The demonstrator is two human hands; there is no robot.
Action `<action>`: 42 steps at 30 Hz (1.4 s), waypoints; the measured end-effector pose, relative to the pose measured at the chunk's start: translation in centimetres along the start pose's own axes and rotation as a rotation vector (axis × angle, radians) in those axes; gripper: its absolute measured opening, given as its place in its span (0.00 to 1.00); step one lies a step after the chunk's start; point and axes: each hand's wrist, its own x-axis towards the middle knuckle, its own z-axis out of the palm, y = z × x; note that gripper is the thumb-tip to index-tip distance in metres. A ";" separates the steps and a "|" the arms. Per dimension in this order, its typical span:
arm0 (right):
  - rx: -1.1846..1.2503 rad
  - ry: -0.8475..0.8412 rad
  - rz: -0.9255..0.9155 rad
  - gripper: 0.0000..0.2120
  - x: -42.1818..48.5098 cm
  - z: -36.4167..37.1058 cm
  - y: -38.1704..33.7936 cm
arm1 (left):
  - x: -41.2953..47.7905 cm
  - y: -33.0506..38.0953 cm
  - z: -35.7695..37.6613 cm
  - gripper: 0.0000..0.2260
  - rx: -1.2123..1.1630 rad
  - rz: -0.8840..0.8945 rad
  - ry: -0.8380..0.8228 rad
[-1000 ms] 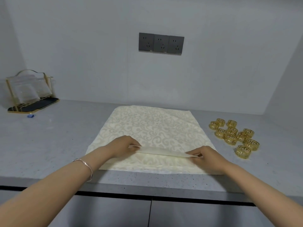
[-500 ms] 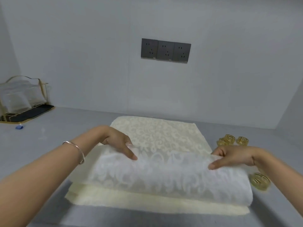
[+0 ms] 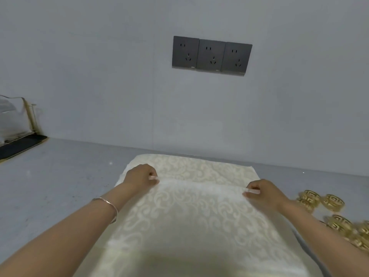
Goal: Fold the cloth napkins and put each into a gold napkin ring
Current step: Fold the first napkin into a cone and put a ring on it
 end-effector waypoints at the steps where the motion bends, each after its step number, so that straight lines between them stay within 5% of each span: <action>1: -0.013 0.011 0.012 0.13 0.5 0.4 0.1 | 0.6 -0.2 0.6 0.04 -0.010 -0.001 0.018; 17: -0.139 0.096 0.163 0.05 2.6 1.9 -0.7 | 3.0 -0.2 3.2 0.03 -0.012 -0.058 0.159; 20: -0.218 0.232 0.124 0.20 1.1 2.9 -1.4 | 1.7 0.6 3.9 0.16 0.113 0.025 0.226; 23: 0.003 0.282 0.069 0.23 -1.9 4.7 -4.4 | -2.2 3.2 4.8 0.18 -0.022 0.223 0.290; 26: 0.060 0.103 0.004 0.23 -5.0 7.2 -8.1 | -7.1 6.4 5.3 0.29 -0.059 0.256 0.047; 29: -0.006 0.026 -0.060 0.23 -7.2 9.8 -11.3 | -10.2 7.8 6.3 0.24 0.160 0.171 -0.180; 34: -0.163 0.012 -0.053 0.23 -7.7 12.7 -13.5 | -11.1 7.9 7.5 0.23 0.224 0.145 -0.139; 39: -0.204 0.013 -0.038 0.38 -8.2 13.2 -12.1 | -11.0 7.2 7.5 0.24 0.209 0.153 -0.132; 42: -0.241 -0.006 0.018 0.32 -8.5 12.2 -10.4 | -11.2 6.1 7.2 0.24 0.193 0.108 -0.125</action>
